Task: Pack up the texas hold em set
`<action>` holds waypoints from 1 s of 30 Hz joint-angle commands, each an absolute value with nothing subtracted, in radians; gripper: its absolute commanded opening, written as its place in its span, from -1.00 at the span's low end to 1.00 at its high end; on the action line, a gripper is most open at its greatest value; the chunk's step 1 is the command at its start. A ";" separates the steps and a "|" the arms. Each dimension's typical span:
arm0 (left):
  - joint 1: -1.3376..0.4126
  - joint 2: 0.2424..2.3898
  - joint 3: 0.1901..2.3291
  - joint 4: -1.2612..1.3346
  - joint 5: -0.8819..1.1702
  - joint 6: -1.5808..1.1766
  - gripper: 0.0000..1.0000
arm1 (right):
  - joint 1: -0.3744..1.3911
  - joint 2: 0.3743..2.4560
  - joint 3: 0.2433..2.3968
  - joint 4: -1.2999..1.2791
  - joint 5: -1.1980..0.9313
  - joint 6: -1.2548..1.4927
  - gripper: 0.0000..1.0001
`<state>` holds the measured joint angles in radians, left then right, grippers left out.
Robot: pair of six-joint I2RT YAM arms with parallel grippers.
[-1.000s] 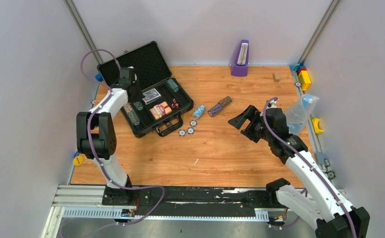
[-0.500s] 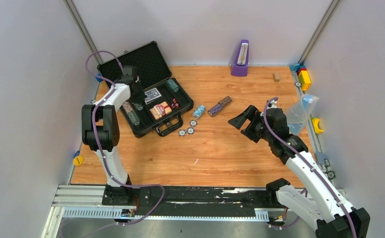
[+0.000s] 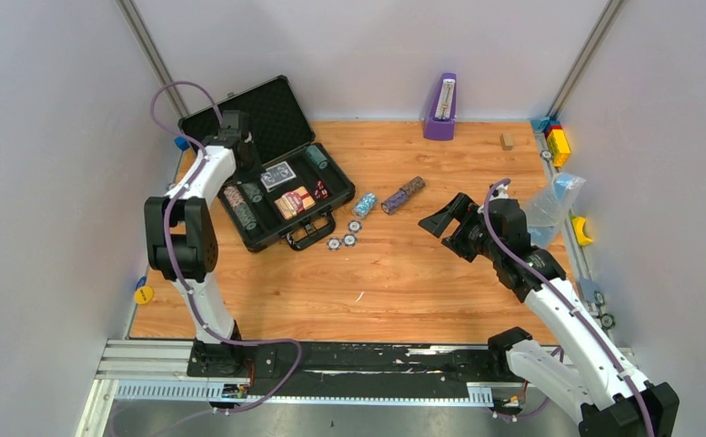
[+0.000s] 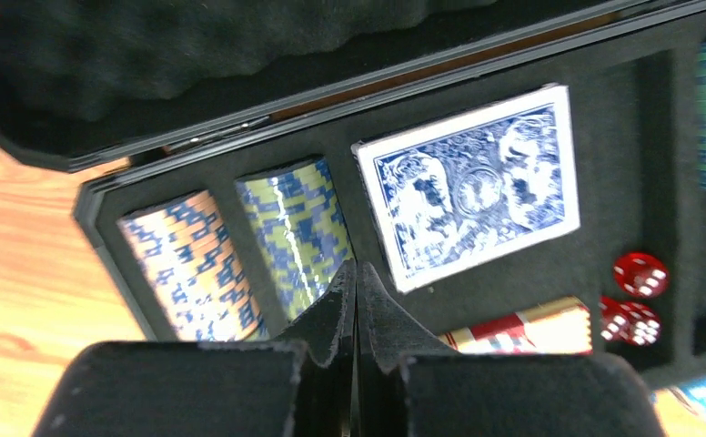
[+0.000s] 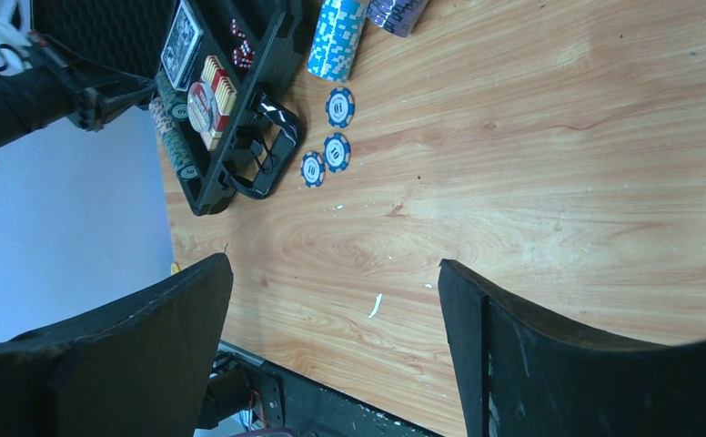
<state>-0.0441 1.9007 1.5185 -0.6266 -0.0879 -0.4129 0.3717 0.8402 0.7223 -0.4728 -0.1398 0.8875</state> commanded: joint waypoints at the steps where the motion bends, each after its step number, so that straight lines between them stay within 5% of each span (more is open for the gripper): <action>1: -0.040 1.770 1.626 -0.664 -0.078 -0.390 -0.91 | 0.372 0.833 0.754 -0.430 -0.134 0.872 0.70; 16: -0.039 2.079 1.554 -0.549 0.009 -0.435 -1.00 | 0.372 0.803 0.729 -0.438 -0.146 0.882 0.70; 24: -0.040 1.923 1.544 -0.572 -0.022 -0.414 -0.99 | 0.372 0.812 0.738 -0.432 -0.158 0.859 0.71; 30: -0.057 1.723 1.473 -0.590 -0.006 -0.393 -0.76 | 0.373 1.000 0.807 -0.394 -0.276 0.750 0.73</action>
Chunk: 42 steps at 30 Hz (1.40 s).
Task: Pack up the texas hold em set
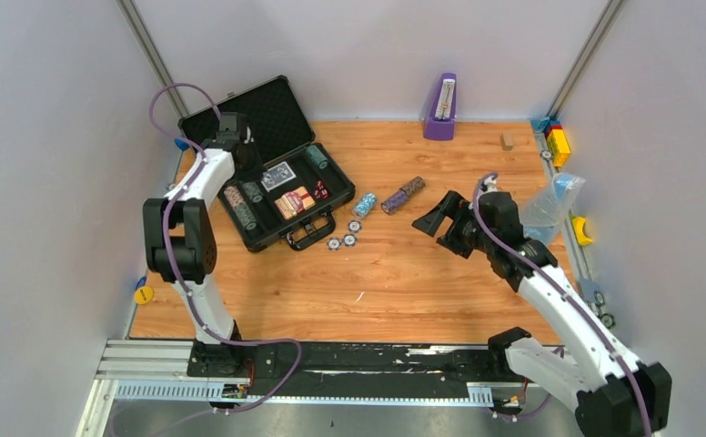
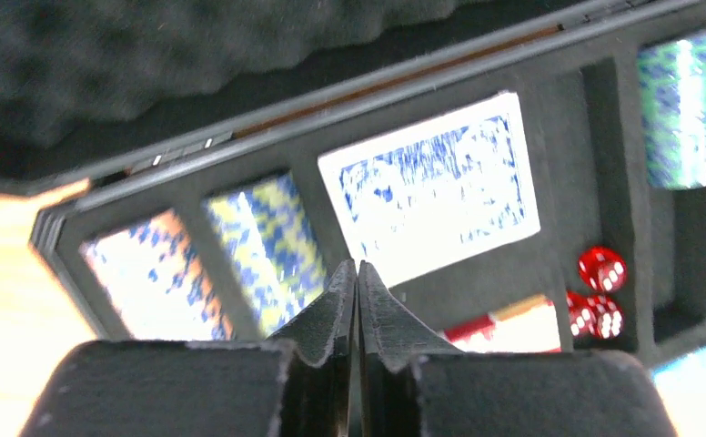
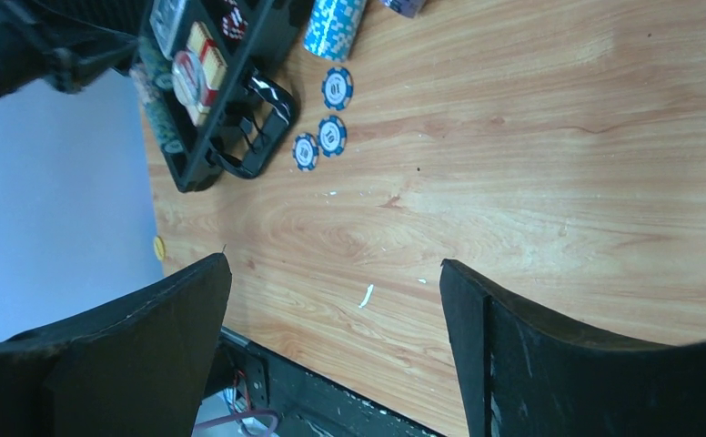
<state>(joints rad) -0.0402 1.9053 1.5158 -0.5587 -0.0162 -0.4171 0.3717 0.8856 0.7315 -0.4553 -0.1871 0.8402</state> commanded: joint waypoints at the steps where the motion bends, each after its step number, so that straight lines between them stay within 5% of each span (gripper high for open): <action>1: -0.062 1.677 1.432 -0.586 -0.006 -0.391 -0.71 | 0.373 1.044 0.829 -0.392 -0.301 0.732 0.72; 15: -0.294 1.361 0.964 -0.348 0.081 -0.325 0.95 | 0.435 1.374 1.007 -0.399 -0.215 0.651 0.63; 30: -0.383 0.983 0.586 0.004 -0.044 -0.275 0.97 | 0.579 1.754 1.319 -0.362 0.135 1.084 0.54; 42: -0.382 0.622 0.351 0.134 -0.207 -0.320 0.93 | 0.580 2.013 1.461 -0.355 0.189 1.160 0.41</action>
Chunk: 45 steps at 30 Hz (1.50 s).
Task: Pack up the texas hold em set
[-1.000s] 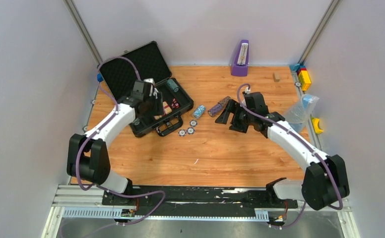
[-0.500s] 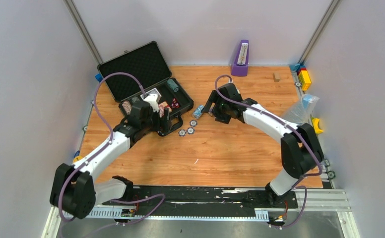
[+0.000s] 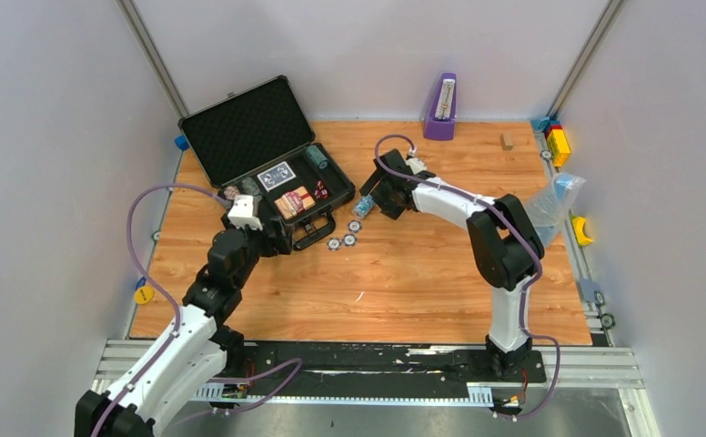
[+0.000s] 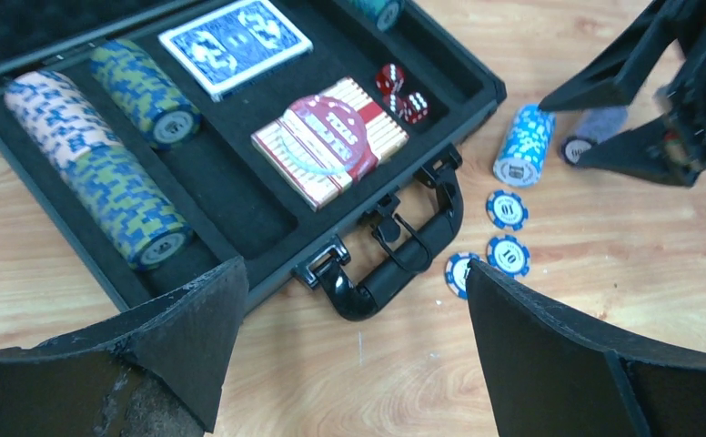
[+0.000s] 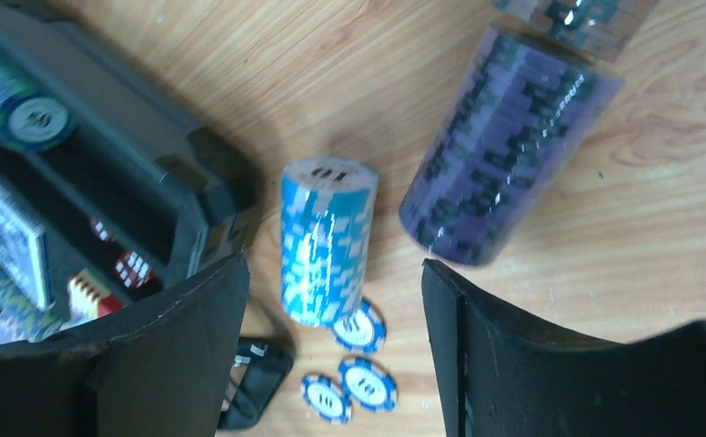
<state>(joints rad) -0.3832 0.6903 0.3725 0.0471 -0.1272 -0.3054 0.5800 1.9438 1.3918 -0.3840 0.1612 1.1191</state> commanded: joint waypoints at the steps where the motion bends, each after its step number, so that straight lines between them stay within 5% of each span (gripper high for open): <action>1: -0.382 0.597 0.338 0.137 -0.218 -0.323 0.93 | 0.580 2.041 1.483 -0.356 0.175 1.155 0.40; 6: -0.382 0.533 0.320 0.112 -0.297 -0.349 0.91 | 0.579 2.141 1.569 -0.356 0.122 1.108 0.15; 10: -0.382 0.510 0.311 0.113 -0.298 -0.343 0.90 | 0.574 2.090 1.553 -0.365 0.116 1.039 -0.61; 13: -0.382 0.509 0.317 0.101 -0.301 -0.340 0.89 | 0.572 1.993 1.494 -0.359 0.140 1.000 -0.75; 21: -0.382 0.504 0.313 0.117 -0.230 -0.315 0.89 | 0.572 1.885 1.578 -0.338 0.027 0.597 -0.91; 27: -0.382 0.515 0.312 0.124 -0.220 -0.311 0.88 | 0.574 1.998 1.772 -0.308 -0.203 0.261 -1.00; 45: -0.382 0.517 0.296 0.154 -0.196 -0.292 0.88 | 0.596 2.351 2.092 -0.211 -0.169 -0.029 -0.82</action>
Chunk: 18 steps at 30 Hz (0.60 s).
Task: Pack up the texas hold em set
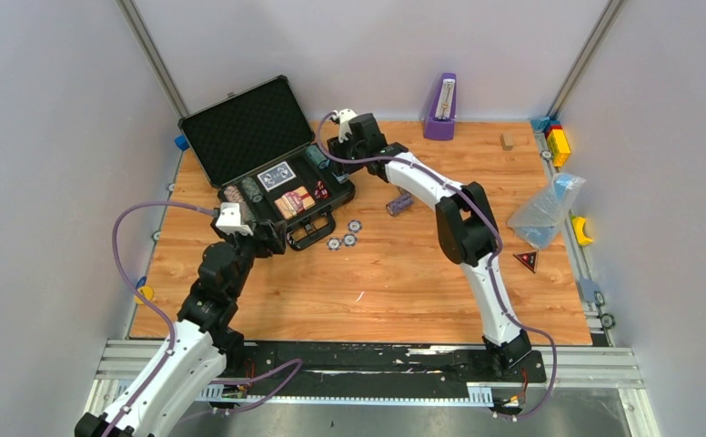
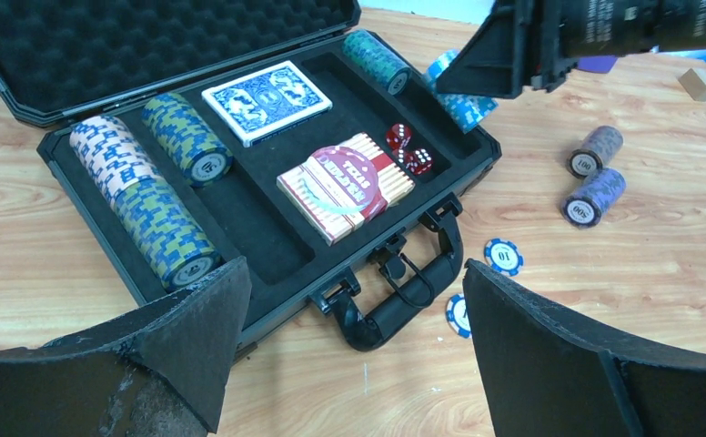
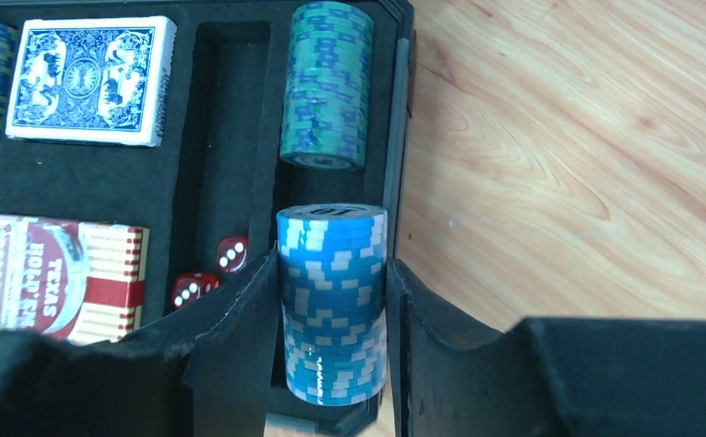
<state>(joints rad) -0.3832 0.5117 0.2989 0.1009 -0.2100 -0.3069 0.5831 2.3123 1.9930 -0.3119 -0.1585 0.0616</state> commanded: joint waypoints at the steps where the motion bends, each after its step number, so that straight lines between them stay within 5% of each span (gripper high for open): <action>1: -0.382 0.521 0.297 0.155 -0.196 -0.293 0.88 | 0.600 2.359 2.096 -0.210 -0.170 -0.032 -0.71; 7: -0.382 0.533 0.299 0.160 -0.193 -0.292 0.88 | 0.612 2.377 2.115 -0.203 -0.165 -0.036 -0.40; 9: -0.382 0.535 0.300 0.159 -0.193 -0.292 0.88 | 0.614 2.378 2.122 -0.201 -0.127 -0.020 -0.06; 18: -0.382 0.545 0.308 0.152 -0.193 -0.293 0.88 | 0.613 2.219 1.976 -0.202 -0.062 0.070 0.53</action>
